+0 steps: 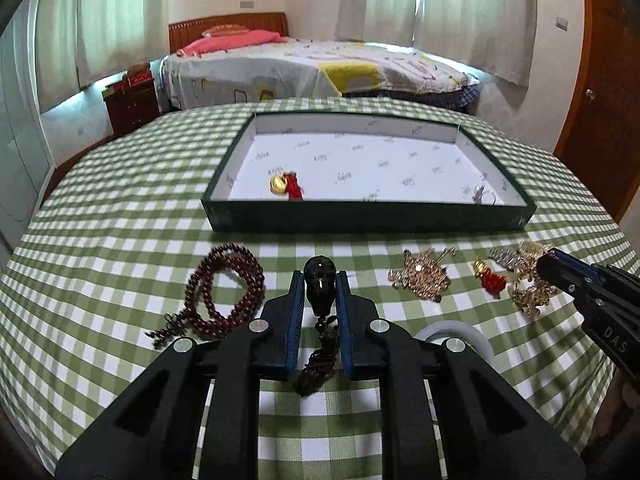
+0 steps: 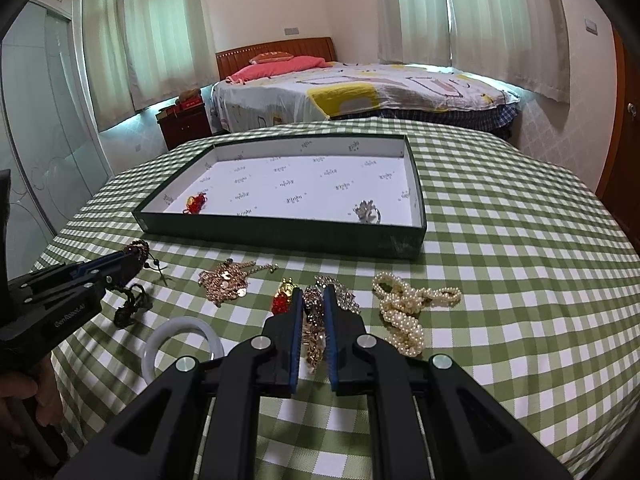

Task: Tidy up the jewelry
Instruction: 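Close the left tool on the black corded pendant while the right tool holds the brooch, then carry the brooch and black pendant into the tray and open both tools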

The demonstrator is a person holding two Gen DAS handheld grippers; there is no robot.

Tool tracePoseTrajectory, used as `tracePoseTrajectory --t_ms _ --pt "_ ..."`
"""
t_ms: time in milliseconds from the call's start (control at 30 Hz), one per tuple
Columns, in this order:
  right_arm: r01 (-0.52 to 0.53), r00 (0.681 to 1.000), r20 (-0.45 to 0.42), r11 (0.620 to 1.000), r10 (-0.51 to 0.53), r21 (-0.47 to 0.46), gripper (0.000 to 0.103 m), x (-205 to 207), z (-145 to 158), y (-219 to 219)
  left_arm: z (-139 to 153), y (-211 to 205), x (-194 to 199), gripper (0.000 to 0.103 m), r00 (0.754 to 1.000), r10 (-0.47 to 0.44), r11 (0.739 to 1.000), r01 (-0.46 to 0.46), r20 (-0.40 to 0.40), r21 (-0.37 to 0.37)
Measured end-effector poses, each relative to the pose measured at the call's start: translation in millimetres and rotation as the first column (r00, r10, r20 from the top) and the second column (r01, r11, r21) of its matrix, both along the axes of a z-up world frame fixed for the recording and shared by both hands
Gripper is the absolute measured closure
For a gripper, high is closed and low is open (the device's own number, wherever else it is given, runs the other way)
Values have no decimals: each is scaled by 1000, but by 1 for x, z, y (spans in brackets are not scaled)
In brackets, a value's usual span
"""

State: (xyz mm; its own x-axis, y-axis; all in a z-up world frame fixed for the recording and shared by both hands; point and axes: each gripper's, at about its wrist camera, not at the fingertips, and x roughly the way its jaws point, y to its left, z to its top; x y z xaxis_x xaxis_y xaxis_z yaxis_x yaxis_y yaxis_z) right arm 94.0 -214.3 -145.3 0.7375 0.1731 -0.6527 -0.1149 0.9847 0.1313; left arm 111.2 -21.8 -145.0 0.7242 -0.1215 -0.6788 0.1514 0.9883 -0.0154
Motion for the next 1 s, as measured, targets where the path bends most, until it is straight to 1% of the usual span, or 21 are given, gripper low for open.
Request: tracePoseTrajectory --t_ms 367,633,833,1000 --pt "1 998 62 1000 -1 -3 92 -11 22 2 34 0 -17 87 994 3 1000 -1 112 -12" --pt "0 992 123 1000 -1 14 92 -15 47 0 52 1 -21 87 989 3 999 3 150 -40" --pt "-8 982 189 1000 3 28 92 -2 73 -1 74 -4 -9 87 979 -6 998 18 202 -56" --pt "-15 972 234 1000 9 24 92 22 88 2 91 -14 15 87 969 -20 997 37 245 -65"
